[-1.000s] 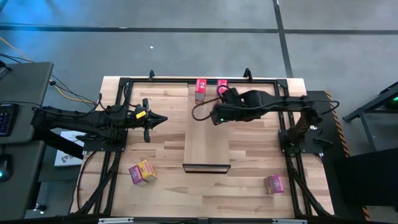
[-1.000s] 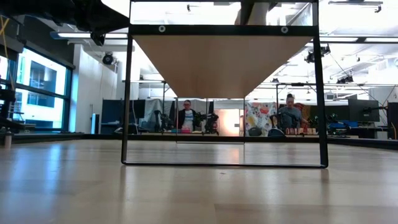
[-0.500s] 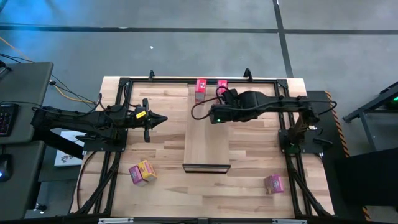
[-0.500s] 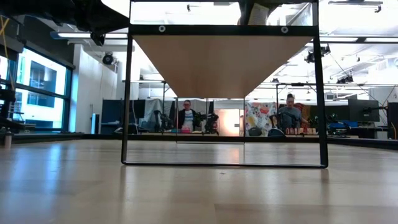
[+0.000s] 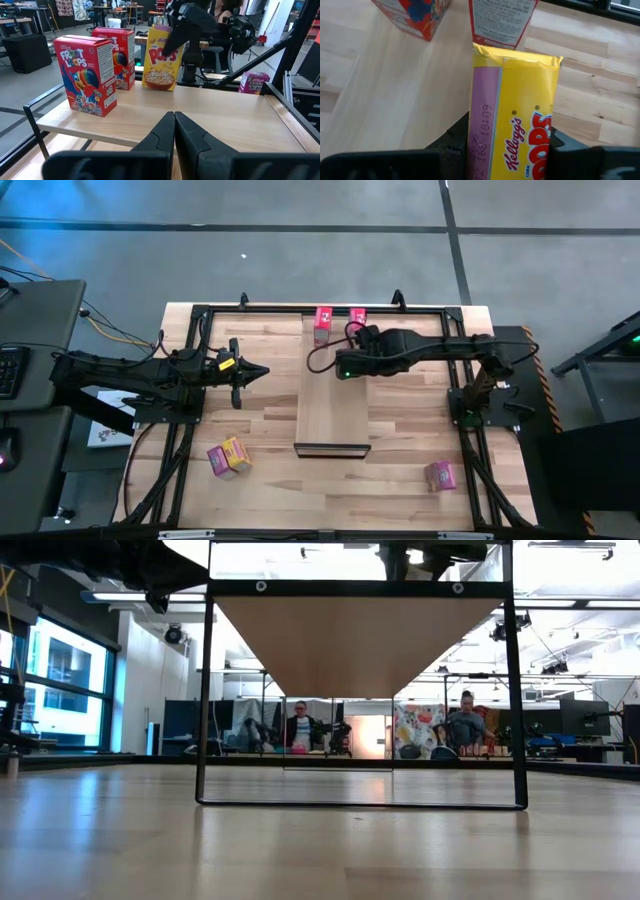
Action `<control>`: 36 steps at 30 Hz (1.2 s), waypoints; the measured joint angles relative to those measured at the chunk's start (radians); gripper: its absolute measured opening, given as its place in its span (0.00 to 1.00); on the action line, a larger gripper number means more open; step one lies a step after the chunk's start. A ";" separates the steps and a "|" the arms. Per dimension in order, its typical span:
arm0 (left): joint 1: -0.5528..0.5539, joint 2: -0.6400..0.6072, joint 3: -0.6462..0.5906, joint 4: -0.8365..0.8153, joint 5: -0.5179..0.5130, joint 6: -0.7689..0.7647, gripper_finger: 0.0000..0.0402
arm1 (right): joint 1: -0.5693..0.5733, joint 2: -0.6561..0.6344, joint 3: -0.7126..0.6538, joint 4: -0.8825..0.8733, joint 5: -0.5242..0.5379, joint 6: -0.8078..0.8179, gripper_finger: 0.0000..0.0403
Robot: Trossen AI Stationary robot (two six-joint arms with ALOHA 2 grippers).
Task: Stack cereal on shelf
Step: Put the right yellow cereal box on the shelf
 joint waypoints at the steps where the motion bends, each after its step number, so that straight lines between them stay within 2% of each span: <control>1: 0.000 0.000 0.000 0.000 0.000 0.000 0.01 | 0.000 0.000 0.000 0.001 -0.002 0.000 0.26; 7: 0.000 0.000 0.000 0.000 0.000 0.000 0.01 | 0.000 0.000 0.000 0.009 -0.009 -0.020 0.30; 15: 0.000 0.000 0.000 0.000 0.000 0.000 0.01 | 0.000 0.000 0.000 0.031 -0.012 -0.052 0.48; 20: 0.000 0.000 0.000 0.000 0.000 0.000 0.01 | 0.000 0.000 0.000 0.032 -0.011 -0.076 0.55; 36: 0.000 0.000 0.000 0.000 0.000 0.000 0.01 | 0.029 -0.002 0.082 -0.008 0.005 -0.193 0.57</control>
